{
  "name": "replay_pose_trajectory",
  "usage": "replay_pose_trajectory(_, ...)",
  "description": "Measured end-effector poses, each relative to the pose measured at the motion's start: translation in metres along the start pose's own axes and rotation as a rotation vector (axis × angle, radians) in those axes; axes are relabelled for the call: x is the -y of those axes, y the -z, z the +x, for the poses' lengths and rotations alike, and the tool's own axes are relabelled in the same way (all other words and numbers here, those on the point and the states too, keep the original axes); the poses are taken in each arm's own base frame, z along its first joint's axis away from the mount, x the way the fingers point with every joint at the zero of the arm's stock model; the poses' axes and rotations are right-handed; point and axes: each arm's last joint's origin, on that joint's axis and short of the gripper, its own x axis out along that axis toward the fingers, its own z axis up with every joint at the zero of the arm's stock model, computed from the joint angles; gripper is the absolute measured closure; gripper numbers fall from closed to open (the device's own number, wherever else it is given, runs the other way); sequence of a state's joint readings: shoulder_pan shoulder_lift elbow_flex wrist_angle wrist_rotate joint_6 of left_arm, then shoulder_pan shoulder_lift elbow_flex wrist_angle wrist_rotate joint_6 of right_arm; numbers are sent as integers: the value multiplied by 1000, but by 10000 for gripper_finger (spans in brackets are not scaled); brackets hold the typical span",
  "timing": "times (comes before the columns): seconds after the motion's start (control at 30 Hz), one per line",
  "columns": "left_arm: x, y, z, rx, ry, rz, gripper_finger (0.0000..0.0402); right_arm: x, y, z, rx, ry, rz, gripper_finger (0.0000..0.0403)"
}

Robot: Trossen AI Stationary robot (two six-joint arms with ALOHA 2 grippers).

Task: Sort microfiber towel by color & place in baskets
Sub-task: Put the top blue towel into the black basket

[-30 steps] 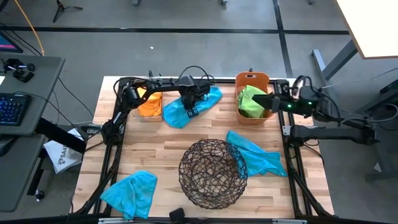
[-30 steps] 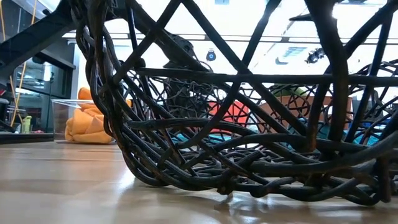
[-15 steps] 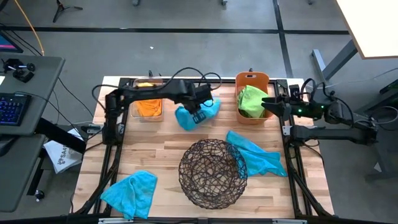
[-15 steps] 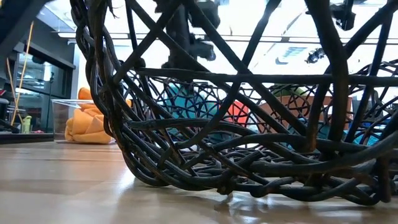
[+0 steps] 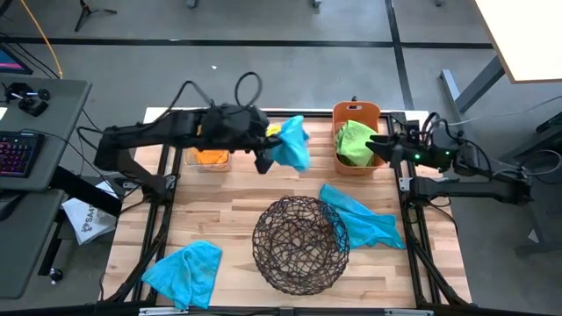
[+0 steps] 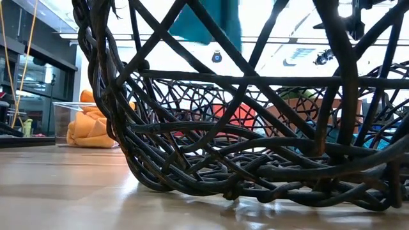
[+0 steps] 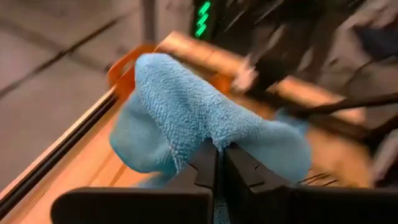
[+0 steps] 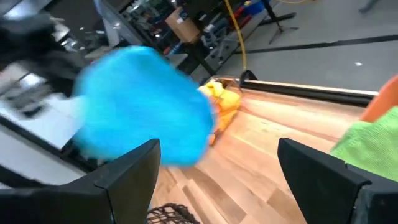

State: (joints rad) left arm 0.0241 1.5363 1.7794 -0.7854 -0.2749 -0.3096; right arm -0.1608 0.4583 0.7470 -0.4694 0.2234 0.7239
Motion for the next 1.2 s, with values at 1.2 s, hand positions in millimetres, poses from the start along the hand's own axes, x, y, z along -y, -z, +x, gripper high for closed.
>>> replay_pose_trajectory(1.2, 202, 67, -33, 94, 652, -222, 401, 5, 8, 11, -68, 67, -177, 82)
